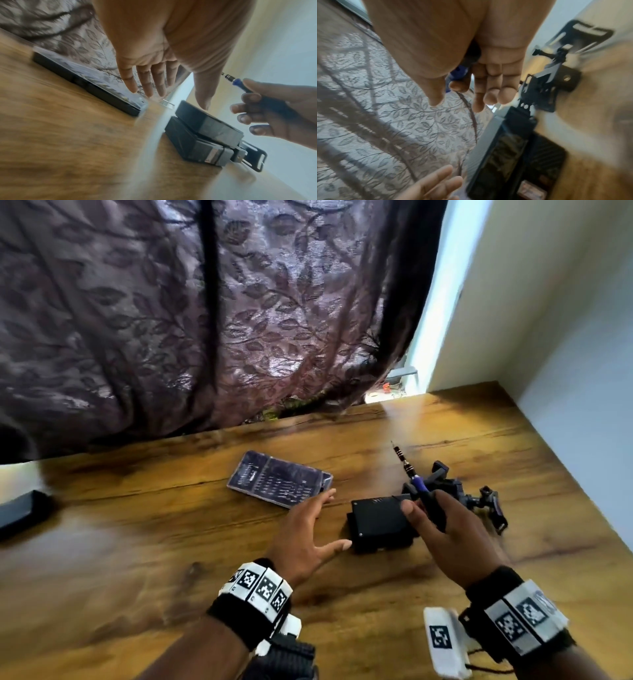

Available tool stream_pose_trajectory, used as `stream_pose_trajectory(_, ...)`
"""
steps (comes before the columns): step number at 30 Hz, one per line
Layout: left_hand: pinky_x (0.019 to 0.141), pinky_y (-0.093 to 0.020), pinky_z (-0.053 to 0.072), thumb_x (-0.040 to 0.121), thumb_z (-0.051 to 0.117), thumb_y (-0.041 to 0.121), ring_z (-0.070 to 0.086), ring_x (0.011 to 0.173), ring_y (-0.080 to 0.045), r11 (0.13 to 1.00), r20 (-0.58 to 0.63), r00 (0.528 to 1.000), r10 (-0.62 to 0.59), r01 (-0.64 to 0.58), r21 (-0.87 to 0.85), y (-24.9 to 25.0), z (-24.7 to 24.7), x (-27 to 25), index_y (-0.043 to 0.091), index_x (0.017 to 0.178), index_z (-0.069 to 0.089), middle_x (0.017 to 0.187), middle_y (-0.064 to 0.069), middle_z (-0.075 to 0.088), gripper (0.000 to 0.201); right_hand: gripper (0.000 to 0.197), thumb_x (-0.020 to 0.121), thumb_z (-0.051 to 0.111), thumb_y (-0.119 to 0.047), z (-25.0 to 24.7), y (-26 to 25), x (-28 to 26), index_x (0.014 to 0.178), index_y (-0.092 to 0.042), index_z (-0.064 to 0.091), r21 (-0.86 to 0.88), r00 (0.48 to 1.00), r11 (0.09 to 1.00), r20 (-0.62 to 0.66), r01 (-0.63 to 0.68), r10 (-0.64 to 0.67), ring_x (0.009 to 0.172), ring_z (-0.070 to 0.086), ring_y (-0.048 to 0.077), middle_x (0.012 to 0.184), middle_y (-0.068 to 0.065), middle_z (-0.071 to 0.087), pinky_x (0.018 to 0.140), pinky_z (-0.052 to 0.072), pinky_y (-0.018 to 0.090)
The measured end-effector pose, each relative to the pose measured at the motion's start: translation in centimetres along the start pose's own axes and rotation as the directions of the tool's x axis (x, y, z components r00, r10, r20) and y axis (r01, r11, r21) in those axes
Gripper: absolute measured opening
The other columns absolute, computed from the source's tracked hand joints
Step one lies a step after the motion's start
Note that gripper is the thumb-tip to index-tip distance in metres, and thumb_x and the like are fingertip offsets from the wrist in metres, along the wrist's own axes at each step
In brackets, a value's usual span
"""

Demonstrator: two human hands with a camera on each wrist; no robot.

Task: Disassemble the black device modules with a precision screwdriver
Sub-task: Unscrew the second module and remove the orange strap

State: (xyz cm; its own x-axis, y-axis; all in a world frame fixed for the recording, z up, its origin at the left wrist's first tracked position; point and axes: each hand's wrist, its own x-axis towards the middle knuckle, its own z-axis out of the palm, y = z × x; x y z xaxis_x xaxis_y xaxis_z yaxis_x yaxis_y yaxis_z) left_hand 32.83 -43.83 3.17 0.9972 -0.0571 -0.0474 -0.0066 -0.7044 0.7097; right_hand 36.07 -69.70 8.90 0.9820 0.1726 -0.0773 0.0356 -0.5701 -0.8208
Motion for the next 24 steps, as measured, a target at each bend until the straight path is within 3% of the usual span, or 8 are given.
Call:
stream_pose_trajectory(3, 0.108, -0.016, 0.033, 0.083, 0.08, 0.045, 0.046, 0.131, 0.0, 0.998, -0.077, 0.995, -0.059, 0.058, -0.018, -2.3, -2.4, -2.5, 0.033, 0.149, 0.043, 0.142, 0.02, 0.05, 0.077, 0.044, 0.085, 0.053, -0.063, 2.3, -1.6, 0.4, 0.086, -0.02, 0.061, 0.079, 0.993, 0.995, 0.103, 0.053, -0.061, 0.063, 0.06, 0.021, 0.071, 0.004, 0.064, 0.058, 0.047, 0.026)
stream_pose_trajectory(7, 0.104, -0.019, 0.039, 0.087, 0.077, 0.04, 0.049, 0.127, 0.0, 0.984, -0.15, 0.973, -0.178, 0.178, -0.011, -6.4, -7.1, -6.5, 0.044, 0.142, 0.042, 0.139, 0.017, 0.053, 0.065, 0.032, 0.096, 0.058, -0.044, 7.7, -4.3, 1.3, 0.079, -0.017, 0.062, 0.099, 0.963, 0.984, 0.213, 0.149, -0.167, 0.052, 0.058, 0.008, 0.065, -0.004, 0.066, 0.052, 0.045, 0.019)
stream_pose_trajectory(10, 0.095, -0.008, 0.035, 0.089, 0.077, 0.028, 0.051, 0.127, -0.007, 0.956, -0.234, 0.929, -0.288, 0.293, -0.016, -10.0, -12.4, -10.2, 0.03, 0.144, 0.05, 0.14, 0.008, 0.056, 0.061, 0.043, 0.097, 0.054, -0.054, 13.3, -7.8, 1.6, 0.075, -0.018, 0.064, 0.14, 0.922, 0.97, 0.309, 0.198, -0.233, 0.052, 0.059, 0.01, 0.064, -0.001, 0.066, 0.056, 0.049, 0.03)
stream_pose_trajectory(12, 0.096, -0.013, 0.032, 0.09, 0.076, 0.027, 0.053, 0.129, -0.014, 0.926, -0.318, 0.879, -0.356, 0.378, 0.01, -13.0, -15.7, -13.3, 0.024, 0.145, 0.052, 0.142, 0.004, 0.057, 0.06, 0.049, 0.093, 0.05, -0.066, 17.2, -10.7, 1.6, 0.077, -0.022, 0.064, 0.16, 0.887, 0.959, 0.37, 0.232, -0.276, 0.053, 0.06, 0.013, 0.063, 0.004, 0.064, 0.056, 0.049, 0.035)
stream_pose_trajectory(16, 0.103, -0.03, 0.044, 0.081, 0.069, 0.048, 0.057, 0.124, -0.017, 0.88, -0.419, 0.789, -0.449, 0.472, -0.053, -20.3, -20.6, -19.3, 0.03, 0.139, 0.056, 0.136, 0.007, 0.061, 0.061, 0.041, 0.086, 0.056, -0.06, 23.7, -16.0, 0.7, 0.076, -0.022, 0.066, 0.131, 0.854, 0.964, 0.448, 0.23, -0.264, 0.055, 0.061, 0.016, 0.065, 0.002, 0.068, 0.063, 0.052, 0.044)
stream_pose_trajectory(19, 0.105, -0.036, 0.046, 0.084, 0.075, 0.03, 0.058, 0.123, -0.017, 0.866, -0.442, 0.768, -0.464, 0.498, -0.043, -26.1, -25.4, -22.6, 0.028, 0.139, 0.056, 0.136, 0.005, 0.062, 0.058, 0.038, 0.083, 0.054, -0.065, 28.4, -19.7, 0.0, 0.079, -0.029, 0.066, 0.05, 0.842, 0.972, 0.49, 0.23, -0.225, 0.057, 0.061, 0.018, 0.063, 0.0, 0.066, 0.067, 0.051, 0.045)
stream_pose_trajectory(21, 0.104, -0.033, 0.043, 0.085, 0.078, 0.02, 0.058, 0.123, -0.02, 0.865, -0.472, 0.757, -0.453, 0.501, -0.027, -29.4, -28.8, -23.5, 0.024, 0.139, 0.057, 0.136, 0.001, 0.062, 0.058, 0.04, 0.081, 0.054, -0.067, 30.8, -21.9, -0.6, 0.079, -0.028, 0.066, 0.038, 0.845, 0.975, 0.491, 0.219, -0.209, 0.056, 0.06, 0.018, 0.062, 0.001, 0.066, 0.066, 0.05, 0.042)
stream_pose_trajectory(24, 0.106, -0.037, 0.042, 0.082, 0.082, 0.015, 0.057, 0.123, -0.029, 0.85, -0.519, 0.732, -0.44, 0.527, 0.023, -35.2, -34.3, -23.1, 0.014, 0.137, 0.06, 0.135, -0.009, 0.063, 0.06, 0.039, 0.08, 0.053, -0.068, 34.2, -24.4, -1.6, 0.081, -0.031, 0.065, -0.016, 0.859, 0.972, 0.472, 0.234, -0.199, 0.054, 0.059, 0.016, 0.062, 0.0, 0.065, 0.063, 0.049, 0.039)
